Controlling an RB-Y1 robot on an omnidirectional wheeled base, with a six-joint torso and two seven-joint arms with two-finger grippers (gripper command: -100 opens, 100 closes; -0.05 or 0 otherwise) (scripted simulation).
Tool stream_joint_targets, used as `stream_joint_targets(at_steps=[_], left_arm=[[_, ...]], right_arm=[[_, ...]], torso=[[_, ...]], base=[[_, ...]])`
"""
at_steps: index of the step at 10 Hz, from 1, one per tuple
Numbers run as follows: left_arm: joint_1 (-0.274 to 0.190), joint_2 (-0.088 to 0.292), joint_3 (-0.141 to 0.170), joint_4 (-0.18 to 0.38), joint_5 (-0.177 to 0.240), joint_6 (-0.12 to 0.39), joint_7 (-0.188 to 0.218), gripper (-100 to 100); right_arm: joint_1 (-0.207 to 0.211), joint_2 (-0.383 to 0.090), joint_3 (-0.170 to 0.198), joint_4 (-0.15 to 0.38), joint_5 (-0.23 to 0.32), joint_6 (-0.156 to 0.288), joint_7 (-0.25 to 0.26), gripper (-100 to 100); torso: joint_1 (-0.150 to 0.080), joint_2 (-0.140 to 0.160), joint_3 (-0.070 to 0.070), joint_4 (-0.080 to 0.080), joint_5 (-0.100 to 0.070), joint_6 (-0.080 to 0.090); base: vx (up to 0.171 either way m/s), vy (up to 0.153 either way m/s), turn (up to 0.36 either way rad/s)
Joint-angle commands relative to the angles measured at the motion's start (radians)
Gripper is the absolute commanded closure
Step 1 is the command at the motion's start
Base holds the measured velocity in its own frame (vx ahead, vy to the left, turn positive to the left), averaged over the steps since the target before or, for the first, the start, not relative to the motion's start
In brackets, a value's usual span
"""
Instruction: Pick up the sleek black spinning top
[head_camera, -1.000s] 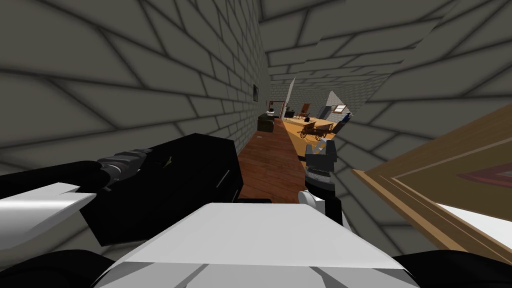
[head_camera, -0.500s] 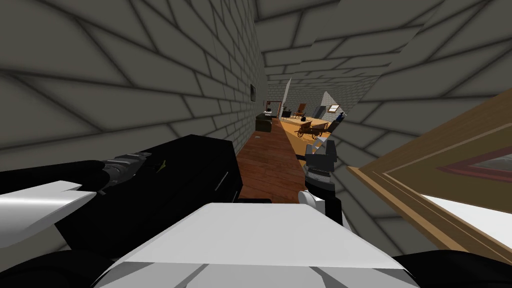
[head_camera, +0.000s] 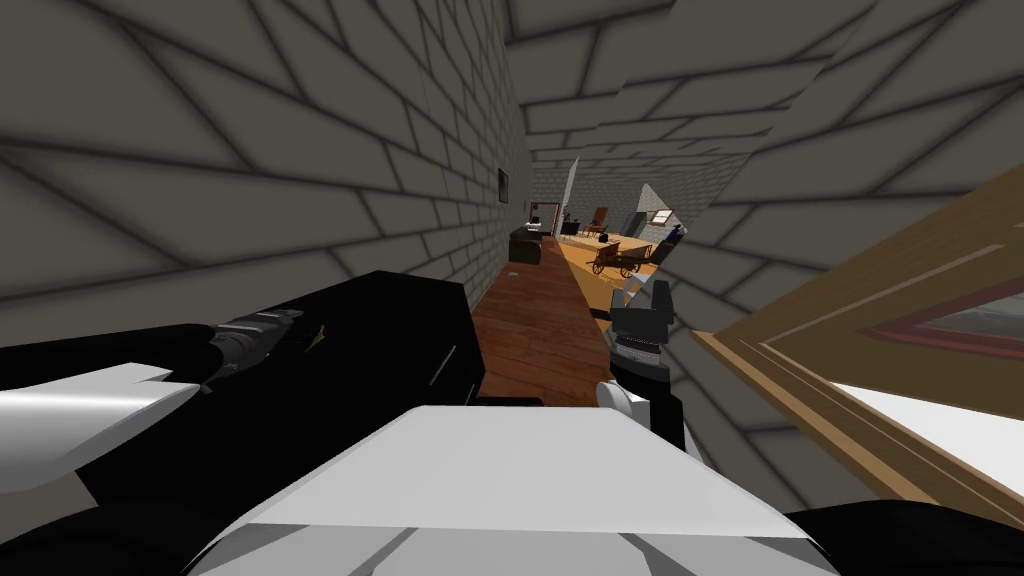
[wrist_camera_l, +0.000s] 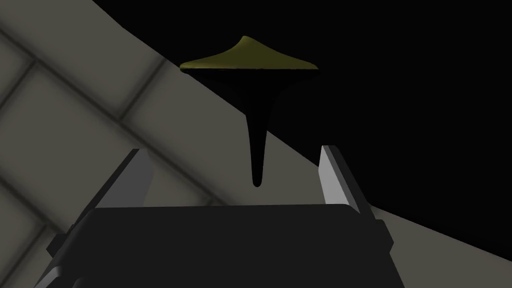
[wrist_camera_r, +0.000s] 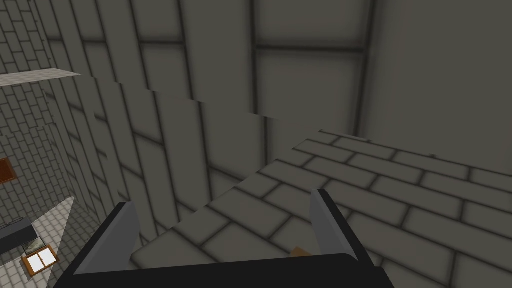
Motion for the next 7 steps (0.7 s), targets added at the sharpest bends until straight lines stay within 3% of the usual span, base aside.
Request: stream_joint_targets(at_steps=[1, 2, 6, 7], left_arm=[[0.0, 0.0, 0.0, 0.0, 0.0, 0.0, 0.0, -100], [0.0, -0.001, -0.001, 0.002, -0.001, -0.004, -0.002, 100], [0.0, -0.001, -0.001, 0.002, -0.001, -0.003, -0.002, 100], [0.0, -0.001, -0.001, 0.002, -0.001, -0.003, -0.002, 0]], right_arm=[[0.0, 0.0, 0.0, 0.0, 0.0, 0.0, 0.0, 0], [0.0, 0.0, 0.0, 0.0, 0.0, 0.0, 0.0, 0], [0.0, 0.0, 0.0, 0.0, 0.0, 0.0, 0.0, 0], [0.0, 0.0, 0.0, 0.0, 0.0, 0.0, 0.0, 0]], torso=[[0.0, 0.0, 0.0, 0.0, 0.0, 0.0], [-0.001, 0.001, 0.0, 0.0, 0.0, 0.0], [-0.002, 0.002, 0.001, 0.0, -0.001, 0.0], [-0.002, 0.002, 0.001, 0.0, -0.001, 0.0]], base=[[0.016, 0.013, -0.01], [0.0, 0.0, 0.0], [0.0, 0.001, 0.0], [0.0, 0.0, 0.0]])
